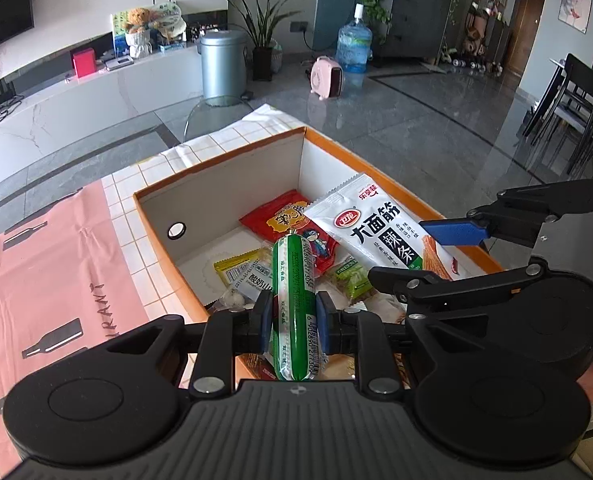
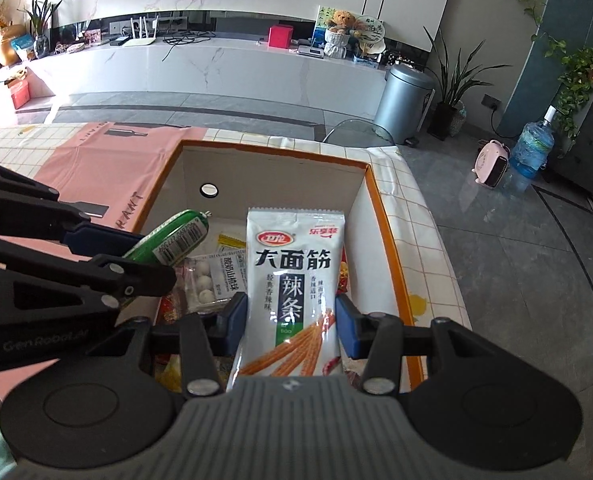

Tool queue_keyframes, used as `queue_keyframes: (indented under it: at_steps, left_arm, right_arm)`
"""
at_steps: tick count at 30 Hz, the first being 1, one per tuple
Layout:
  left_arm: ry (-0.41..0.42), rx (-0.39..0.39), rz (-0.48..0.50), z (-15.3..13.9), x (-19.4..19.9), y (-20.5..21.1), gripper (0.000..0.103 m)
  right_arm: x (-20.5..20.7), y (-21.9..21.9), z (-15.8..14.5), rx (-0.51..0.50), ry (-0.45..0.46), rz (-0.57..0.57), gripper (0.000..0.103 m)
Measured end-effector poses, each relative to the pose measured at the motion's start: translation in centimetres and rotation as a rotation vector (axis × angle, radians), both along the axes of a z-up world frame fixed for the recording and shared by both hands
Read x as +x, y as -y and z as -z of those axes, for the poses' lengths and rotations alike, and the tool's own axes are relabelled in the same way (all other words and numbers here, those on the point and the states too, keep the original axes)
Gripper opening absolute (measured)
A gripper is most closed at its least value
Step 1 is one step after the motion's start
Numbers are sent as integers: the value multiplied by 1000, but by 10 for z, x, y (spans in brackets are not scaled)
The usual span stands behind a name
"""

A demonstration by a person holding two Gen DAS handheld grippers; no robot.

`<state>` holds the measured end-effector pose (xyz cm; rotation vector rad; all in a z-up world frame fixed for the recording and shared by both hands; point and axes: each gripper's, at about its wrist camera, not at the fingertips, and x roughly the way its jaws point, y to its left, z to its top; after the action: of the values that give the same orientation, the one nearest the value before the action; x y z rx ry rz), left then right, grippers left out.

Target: Organize snacks

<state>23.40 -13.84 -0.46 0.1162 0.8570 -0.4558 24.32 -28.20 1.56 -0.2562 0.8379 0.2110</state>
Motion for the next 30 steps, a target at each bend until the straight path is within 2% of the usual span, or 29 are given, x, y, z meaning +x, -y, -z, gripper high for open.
queue_keyframes:
  at_steps: [6, 11, 22, 27, 30]
  left_arm:
    - [-38, 63, 15, 19, 25, 6, 24]
    - [-66, 114, 34, 31, 42, 9, 24]
    - [-63, 200, 63, 39, 54, 22, 24]
    - [-77, 202, 63, 35, 52, 20, 25]
    - [-56, 214, 65, 29, 48, 23, 28]
  right_arm:
    - [24, 0, 19, -8, -60, -33, 45]
    - [44, -4, 37, -53, -86, -69, 45]
    - [73, -11, 66, -103, -152, -115, 45]
    - [73, -11, 63, -109, -163, -116, 47]
    - [67, -11, 57, -113, -161, -116, 49]
